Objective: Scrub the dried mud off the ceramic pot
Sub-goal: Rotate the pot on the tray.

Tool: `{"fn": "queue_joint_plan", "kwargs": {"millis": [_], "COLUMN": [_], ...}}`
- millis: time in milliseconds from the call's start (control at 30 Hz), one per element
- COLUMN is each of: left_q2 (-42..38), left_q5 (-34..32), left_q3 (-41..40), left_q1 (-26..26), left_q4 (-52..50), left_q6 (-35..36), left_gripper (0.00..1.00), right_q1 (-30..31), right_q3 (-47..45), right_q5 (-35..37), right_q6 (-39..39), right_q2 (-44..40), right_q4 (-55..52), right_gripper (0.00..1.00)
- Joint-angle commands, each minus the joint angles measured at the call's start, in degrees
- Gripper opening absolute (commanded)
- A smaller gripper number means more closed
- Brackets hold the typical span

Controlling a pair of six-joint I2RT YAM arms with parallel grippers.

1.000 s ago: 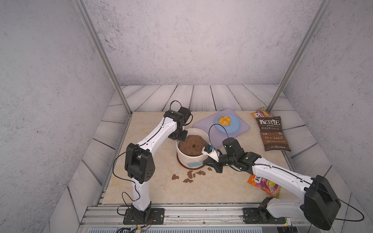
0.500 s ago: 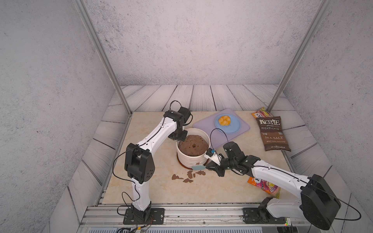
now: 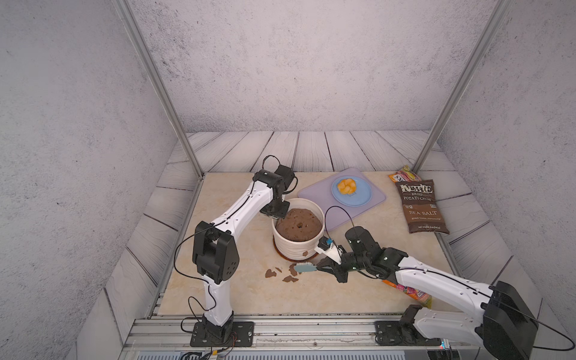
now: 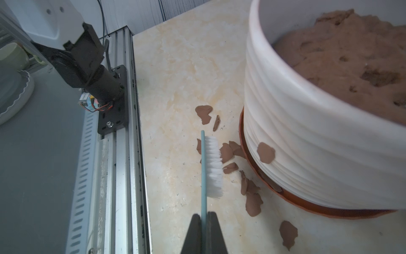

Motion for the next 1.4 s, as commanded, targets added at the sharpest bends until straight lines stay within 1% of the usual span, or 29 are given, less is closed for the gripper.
{"fn": "queue_joint_plan", "kwargs": {"millis": [0, 67, 167, 300, 467, 567, 633, 800, 867, 967, 1100, 1267, 1367], "left_q2": [2.42, 2.46, 2.39, 2.13, 1.9, 1.85, 1.64, 1.79, 1.92, 2.02, 2.43, 2.64, 2.64], "left_q5": [-4.85, -4.69, -4.37, -4.45, -4.13, -3.99, -3.75, -3.22, -3.05, -3.34, -3.51, -3.92, -4.32], "left_q3": [-1.58, -1.78, -1.85, -1.9, -2.04, -2.3, -2.77, -2.95, -2.95, -2.71, -1.76, -0.94, -0.78], "left_q1": [-0.24, -0.24, -0.24, -0.24, -0.24, -0.24, -0.24, -0.24, -0.24, -0.24, -0.24, -0.24, -0.16], "left_q4": [-4.53, -4.53, -4.62, -4.66, -4.65, -4.49, -4.02, -3.47, -3.39, -3.21, -3.29, -3.48, -3.35], "left_q6": [6.66, 6.57, 6.65, 7.0, 7.56, 7.72, 7.82, 7.8, 7.88, 8.21, 8.55, 8.68, 8.52], "left_gripper": [0.02, 0.02, 0.02, 0.02, 0.02, 0.02, 0.02, 0.02, 0.02, 0.03, 0.04, 0.06, 0.09], "right_q1": [0.02, -0.94, -2.72, -4.83, -9.0, -9.83, -10.92, -11.61, -11.64, -11.1, -8.63, -2.91, 0.05], "right_q3": [2.79, 4.54, 7.15, 8.38, 8.32, 7.63, 6.0, 4.74, 3.52, 0.9, -1.71, -1.59, -1.83], "right_q5": [3.36, 4.3, 2.35, 1.69, -0.32, 0.77, 0.28, -0.47, -1.96, -4.48, -3.84, -3.09, -3.16], "right_q6": [-0.49, -2.63, -4.47, -4.94, -5.33, -5.33, -4.0, -3.57, -2.82, -1.21, -0.05, 2.65, 5.91], "right_q2": [-2.31, -1.17, 1.66, 4.57, 7.86, 9.19, 8.96, 9.65, 9.45, 8.58, 6.19, 2.24, 0.45], "right_q4": [-1.78, -2.2, -2.99, -1.08, 0.13, -0.78, 1.6, 1.17, 1.43, 2.47, 2.34, 1.22, 2.35], "right_gripper": [0.0, 0.0, 0.0, 0.0, 0.0, 0.0, 0.0, 0.0, 0.0, 0.0, 0.0, 0.0, 0.0]}}
